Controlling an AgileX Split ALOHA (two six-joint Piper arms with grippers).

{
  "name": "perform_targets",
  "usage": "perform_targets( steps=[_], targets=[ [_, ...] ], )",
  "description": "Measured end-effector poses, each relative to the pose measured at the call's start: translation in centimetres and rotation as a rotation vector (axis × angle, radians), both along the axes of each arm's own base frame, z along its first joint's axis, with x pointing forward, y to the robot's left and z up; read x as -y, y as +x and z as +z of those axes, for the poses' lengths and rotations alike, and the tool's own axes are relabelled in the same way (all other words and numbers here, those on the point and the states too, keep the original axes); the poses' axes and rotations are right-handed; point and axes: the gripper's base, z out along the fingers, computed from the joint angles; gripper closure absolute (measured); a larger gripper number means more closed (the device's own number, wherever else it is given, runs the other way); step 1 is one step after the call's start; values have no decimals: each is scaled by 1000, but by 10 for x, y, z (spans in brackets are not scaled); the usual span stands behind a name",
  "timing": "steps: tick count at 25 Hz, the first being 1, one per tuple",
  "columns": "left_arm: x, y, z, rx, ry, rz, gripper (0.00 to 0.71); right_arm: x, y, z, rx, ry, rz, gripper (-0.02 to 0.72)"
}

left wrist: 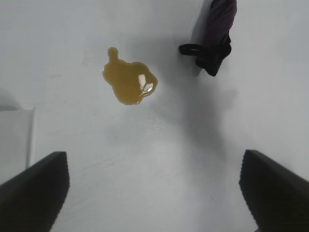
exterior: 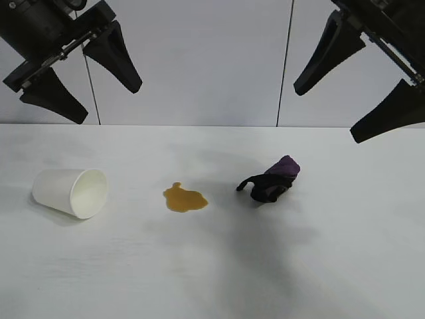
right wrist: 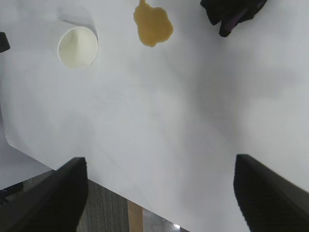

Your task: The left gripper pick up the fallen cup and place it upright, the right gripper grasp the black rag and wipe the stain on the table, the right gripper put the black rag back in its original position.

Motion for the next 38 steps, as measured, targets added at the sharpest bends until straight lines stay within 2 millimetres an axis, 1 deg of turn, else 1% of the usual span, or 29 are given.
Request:
perform_targets(
  steps=[22, 26, 29, 33, 35, 38],
  targets=[
    [0, 1, 0, 9, 1, 7, 21, 1, 2, 0, 21, -2, -18, 135],
    [0, 3, 3, 27, 3, -3, 21, 1, 2, 0, 22, -2, -18, 135],
    [1, 2, 12, 62, 7, -86, 21, 1, 3, 0, 25, -3, -21, 135],
    [2, 4, 30, 166, 43, -248, 21, 1, 3, 1, 30, -4, -25, 135],
    [0, 4, 37, 235, 99, -368, 21, 1, 4, 1, 37, -5, -30, 135],
    [-3, 1, 35, 308, 230, -575, 21, 1, 5, 1, 45, -7, -37, 135]
  ],
)
